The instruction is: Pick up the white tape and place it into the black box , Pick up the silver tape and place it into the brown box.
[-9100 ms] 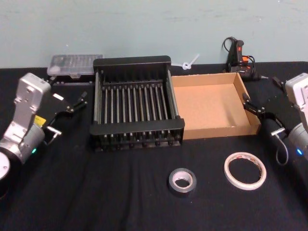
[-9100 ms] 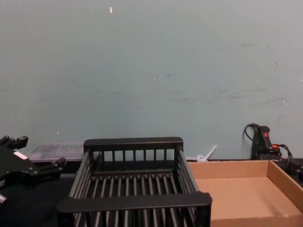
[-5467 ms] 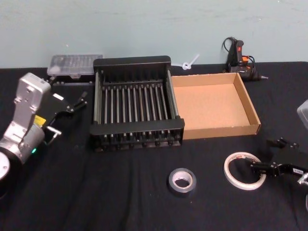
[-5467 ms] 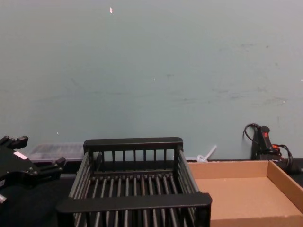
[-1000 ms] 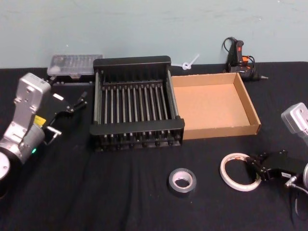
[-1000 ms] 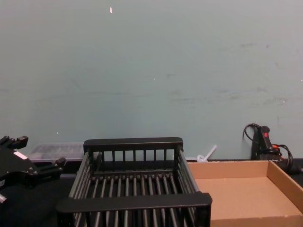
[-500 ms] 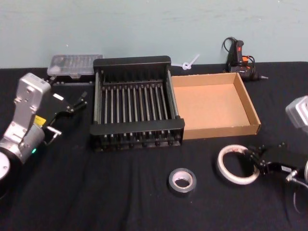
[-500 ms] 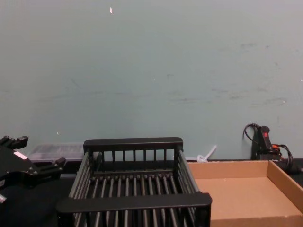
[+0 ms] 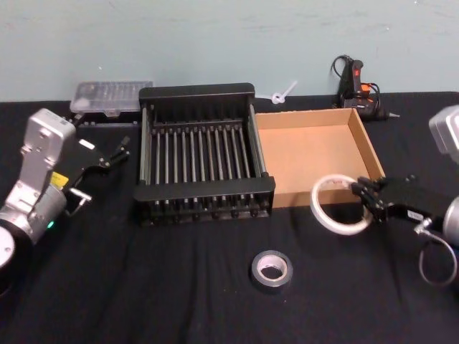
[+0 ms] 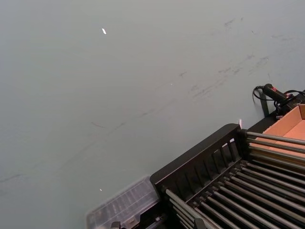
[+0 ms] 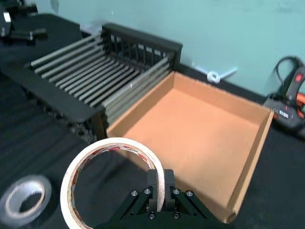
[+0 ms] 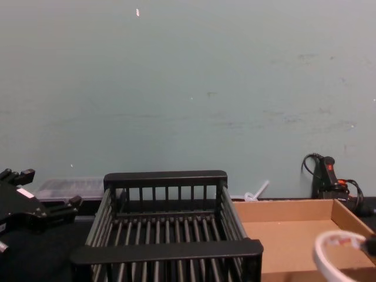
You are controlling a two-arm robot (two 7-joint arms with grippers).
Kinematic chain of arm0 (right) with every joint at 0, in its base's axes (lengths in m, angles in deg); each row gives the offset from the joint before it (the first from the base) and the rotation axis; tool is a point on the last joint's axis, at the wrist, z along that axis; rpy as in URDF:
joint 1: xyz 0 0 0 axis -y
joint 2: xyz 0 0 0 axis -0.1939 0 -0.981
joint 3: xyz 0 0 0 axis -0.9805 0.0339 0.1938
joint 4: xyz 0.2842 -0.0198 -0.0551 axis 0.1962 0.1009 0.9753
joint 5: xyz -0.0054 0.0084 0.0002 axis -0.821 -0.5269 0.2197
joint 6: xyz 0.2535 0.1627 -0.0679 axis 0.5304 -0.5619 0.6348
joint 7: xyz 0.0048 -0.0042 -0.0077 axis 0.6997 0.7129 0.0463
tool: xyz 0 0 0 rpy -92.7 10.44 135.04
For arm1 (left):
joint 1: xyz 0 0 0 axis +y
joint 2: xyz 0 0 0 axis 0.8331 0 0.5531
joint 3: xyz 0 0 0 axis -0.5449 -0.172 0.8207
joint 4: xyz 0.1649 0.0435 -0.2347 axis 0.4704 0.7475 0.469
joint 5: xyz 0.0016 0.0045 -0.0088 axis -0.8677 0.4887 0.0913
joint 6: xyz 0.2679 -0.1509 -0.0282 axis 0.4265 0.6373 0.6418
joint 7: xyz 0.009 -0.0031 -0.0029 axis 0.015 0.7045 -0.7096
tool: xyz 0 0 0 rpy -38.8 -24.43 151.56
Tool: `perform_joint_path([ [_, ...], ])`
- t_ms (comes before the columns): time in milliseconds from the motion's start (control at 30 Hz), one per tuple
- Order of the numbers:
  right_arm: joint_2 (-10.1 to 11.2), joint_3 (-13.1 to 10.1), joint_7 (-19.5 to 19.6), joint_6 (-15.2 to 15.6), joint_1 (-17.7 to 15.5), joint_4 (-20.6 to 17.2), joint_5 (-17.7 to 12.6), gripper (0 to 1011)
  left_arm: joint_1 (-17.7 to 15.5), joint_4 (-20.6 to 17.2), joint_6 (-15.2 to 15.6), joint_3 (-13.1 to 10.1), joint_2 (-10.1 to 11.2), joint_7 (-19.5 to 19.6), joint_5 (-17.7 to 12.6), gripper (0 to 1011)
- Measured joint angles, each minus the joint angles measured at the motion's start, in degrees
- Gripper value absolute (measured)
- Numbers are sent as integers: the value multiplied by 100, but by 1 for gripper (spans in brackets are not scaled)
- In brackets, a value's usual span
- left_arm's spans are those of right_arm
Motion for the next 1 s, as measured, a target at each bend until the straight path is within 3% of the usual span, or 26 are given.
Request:
perform_joint_path([
  [467, -402, 383, 13, -60, 751, 469, 218, 95, 0, 0, 0, 0, 0, 0, 0, 1001],
  [1000, -980, 893, -122, -56, 1769, 1308, 622, 95, 0, 0, 0, 0, 0, 0, 0, 1001],
])
